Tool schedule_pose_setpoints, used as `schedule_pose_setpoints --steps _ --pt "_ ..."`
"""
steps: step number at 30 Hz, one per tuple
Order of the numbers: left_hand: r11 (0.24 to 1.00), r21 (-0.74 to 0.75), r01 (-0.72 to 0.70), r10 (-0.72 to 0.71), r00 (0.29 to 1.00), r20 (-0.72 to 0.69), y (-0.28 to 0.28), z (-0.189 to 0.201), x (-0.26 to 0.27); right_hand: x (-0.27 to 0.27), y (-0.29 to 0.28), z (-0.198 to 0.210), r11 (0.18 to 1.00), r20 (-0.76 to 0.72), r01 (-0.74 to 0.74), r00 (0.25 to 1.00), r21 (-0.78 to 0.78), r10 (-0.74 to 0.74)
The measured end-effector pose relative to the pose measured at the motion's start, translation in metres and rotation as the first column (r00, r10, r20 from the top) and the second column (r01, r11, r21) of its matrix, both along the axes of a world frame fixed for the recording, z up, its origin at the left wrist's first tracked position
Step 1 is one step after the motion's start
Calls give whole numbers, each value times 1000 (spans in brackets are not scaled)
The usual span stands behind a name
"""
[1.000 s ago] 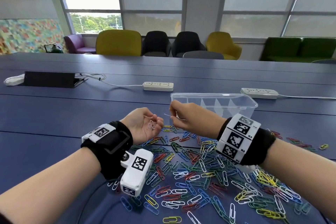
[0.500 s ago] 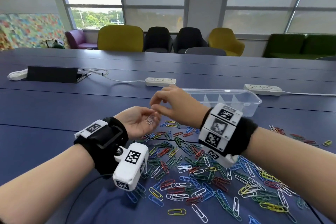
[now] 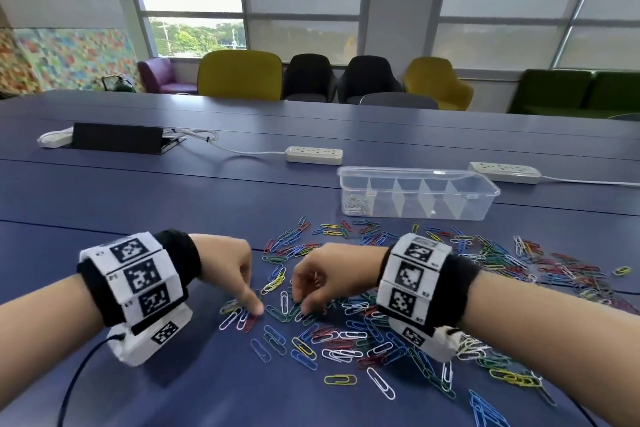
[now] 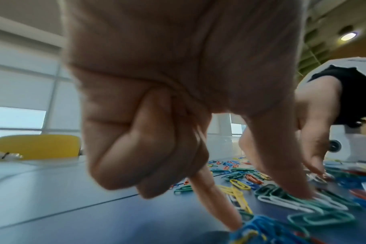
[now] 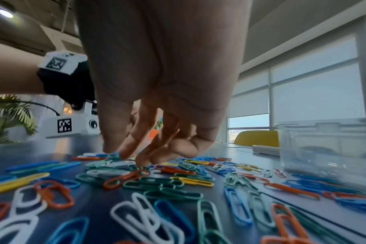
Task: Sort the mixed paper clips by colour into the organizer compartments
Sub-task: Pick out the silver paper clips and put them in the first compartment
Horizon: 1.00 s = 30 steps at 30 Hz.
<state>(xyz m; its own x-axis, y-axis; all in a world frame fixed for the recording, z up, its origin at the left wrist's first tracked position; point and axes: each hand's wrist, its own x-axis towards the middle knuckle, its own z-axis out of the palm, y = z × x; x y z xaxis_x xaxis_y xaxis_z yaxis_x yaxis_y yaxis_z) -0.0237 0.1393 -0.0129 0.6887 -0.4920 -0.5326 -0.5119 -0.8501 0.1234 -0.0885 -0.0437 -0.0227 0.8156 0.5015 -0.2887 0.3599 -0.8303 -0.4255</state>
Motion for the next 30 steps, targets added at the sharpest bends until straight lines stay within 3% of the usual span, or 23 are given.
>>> schedule_pose_setpoints --steps 4,11,14,18,21,24,30 --pt "997 79 15 -26 989 146 4 4 -6 0 3 -6 1000 -13 15 1000 10 -15" --pt "975 218 30 -53 993 103 11 5 -17 -5 -2 -6 999 18 22 1000 -36 -21" --pt "983 177 57 -72 994 80 7 0 -15 -6 -2 -6 997 50 12 999 -71 -8" --pt "994 98 53 -60 996 73 0 -1 -10 -8 -7 -1 996 99 86 991 4 -86" --pt "999 38 39 -42 997 59 -4 -5 -5 -6 -5 4 993 41 99 994 58 -102" --pt "1000 15 23 -24 998 53 -4 -5 -1 -3 1 6 998 24 60 998 -10 -60" --pt "991 -84 -105 91 984 -154 13 2 7 6 13 3 998 -17 54 998 23 -54"
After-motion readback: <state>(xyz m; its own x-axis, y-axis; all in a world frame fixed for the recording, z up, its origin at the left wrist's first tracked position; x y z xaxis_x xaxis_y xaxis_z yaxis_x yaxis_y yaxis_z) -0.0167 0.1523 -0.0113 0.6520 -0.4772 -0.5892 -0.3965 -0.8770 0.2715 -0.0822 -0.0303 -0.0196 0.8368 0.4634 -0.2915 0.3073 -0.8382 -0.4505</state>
